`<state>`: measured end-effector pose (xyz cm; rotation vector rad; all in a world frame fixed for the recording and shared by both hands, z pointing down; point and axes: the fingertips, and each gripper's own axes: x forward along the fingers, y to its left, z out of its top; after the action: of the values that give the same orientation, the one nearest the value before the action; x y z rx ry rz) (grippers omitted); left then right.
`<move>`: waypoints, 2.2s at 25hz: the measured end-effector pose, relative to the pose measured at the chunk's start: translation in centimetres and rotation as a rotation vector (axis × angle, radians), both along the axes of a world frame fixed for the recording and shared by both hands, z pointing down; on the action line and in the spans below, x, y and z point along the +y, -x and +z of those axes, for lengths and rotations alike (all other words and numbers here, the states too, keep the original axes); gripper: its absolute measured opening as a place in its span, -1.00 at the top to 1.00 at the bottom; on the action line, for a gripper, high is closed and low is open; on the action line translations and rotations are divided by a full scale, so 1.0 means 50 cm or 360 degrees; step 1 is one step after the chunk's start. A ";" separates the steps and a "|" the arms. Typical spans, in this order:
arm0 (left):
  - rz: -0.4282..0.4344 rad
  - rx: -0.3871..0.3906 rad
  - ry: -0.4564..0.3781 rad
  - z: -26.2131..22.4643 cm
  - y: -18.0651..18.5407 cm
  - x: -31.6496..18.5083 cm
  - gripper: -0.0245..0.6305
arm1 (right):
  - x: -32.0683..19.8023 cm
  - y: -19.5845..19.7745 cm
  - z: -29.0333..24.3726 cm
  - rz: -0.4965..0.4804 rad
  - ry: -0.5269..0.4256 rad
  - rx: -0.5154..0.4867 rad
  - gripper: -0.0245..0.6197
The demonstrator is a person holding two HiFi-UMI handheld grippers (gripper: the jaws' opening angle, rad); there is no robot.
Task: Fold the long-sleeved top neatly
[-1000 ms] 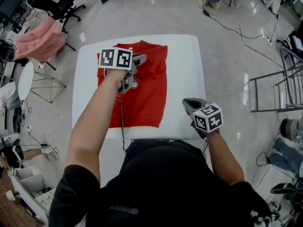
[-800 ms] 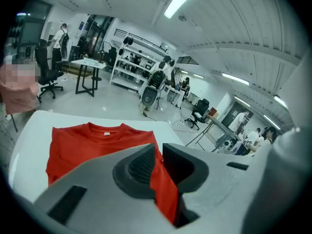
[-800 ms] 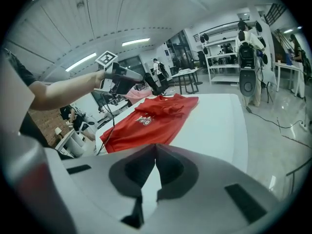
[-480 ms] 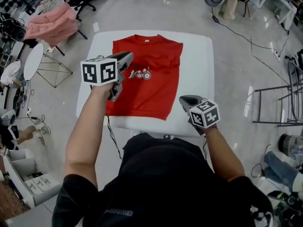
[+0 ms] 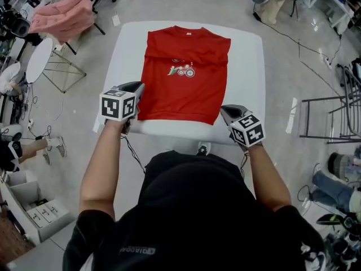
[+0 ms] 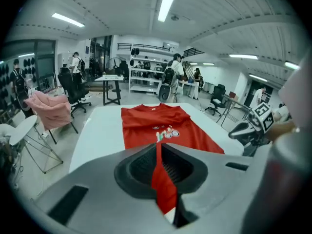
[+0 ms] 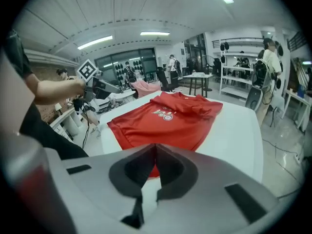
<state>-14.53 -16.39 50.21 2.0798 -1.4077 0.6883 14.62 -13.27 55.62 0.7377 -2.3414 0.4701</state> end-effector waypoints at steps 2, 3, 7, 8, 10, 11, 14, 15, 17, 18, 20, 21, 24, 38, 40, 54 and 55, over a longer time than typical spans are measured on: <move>0.0029 0.0010 0.0053 0.040 0.018 0.051 0.82 | 0.026 0.008 0.011 -0.0021 -0.0080 0.0095 0.91; 0.0053 0.0035 0.0074 0.057 0.020 0.077 0.82 | 0.040 0.013 0.019 -0.0035 -0.0111 0.0147 0.91; 0.0198 -0.0020 0.0101 0.124 0.024 0.151 0.82 | 0.081 0.053 0.048 -0.0125 -0.0235 0.0315 0.90; 0.0247 -0.0089 0.0097 0.144 0.026 0.163 0.82 | 0.089 0.063 0.056 -0.0162 -0.0286 0.0379 0.90; 0.0362 -0.0244 0.0088 0.183 0.028 0.183 0.82 | 0.104 0.077 0.074 -0.0256 -0.0404 0.0549 0.90; 0.0426 -0.0319 0.0087 0.200 0.029 0.193 0.82 | 0.111 0.085 0.084 -0.0306 -0.0459 0.0636 0.90; 0.0623 -0.0524 0.0058 0.234 0.031 0.225 0.70 | 0.124 0.105 0.111 -0.0396 -0.0554 0.0827 0.81; 0.0690 -0.0585 0.0034 0.239 0.028 0.233 0.67 | 0.125 0.109 0.118 -0.0406 -0.0563 0.0868 0.78; 0.0815 -0.0673 -0.0013 0.245 0.015 0.247 0.62 | 0.126 0.113 0.131 -0.0434 -0.0565 0.0949 0.73; 0.0870 -0.0703 -0.0029 0.248 0.007 0.252 0.60 | 0.125 0.113 0.136 -0.0454 -0.0567 0.0994 0.70; 0.0959 -0.0759 -0.0051 0.257 -0.005 0.258 0.58 | 0.123 0.113 0.143 -0.0496 -0.0576 0.1075 0.66; 0.0995 -0.0796 -0.0062 0.261 -0.007 0.261 0.56 | 0.125 0.111 0.146 -0.0516 -0.0578 0.1111 0.65; 0.1065 -0.0913 -0.0071 0.280 -0.002 0.259 0.56 | 0.126 0.096 0.158 -0.0562 -0.0566 0.1199 0.63; 0.1006 -0.0656 0.0283 0.311 0.014 0.238 0.55 | 0.137 0.077 0.202 -0.0831 -0.0397 0.1212 0.80; 0.0948 -0.0629 0.0299 0.313 0.022 0.227 0.80 | 0.140 0.076 0.203 -0.0829 -0.0408 0.1178 0.84; 0.0996 -0.0727 0.0327 0.285 0.078 0.320 0.86 | 0.265 0.019 0.152 -0.0479 -0.0409 0.0924 0.87; 0.1006 -0.0715 0.0345 0.286 0.079 0.335 0.86 | 0.281 0.019 0.152 -0.0482 -0.0391 0.0919 0.86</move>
<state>-18.46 0.37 64.50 2.2768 -0.7945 1.5641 13.65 0.77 63.24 0.5222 -1.9230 -0.1551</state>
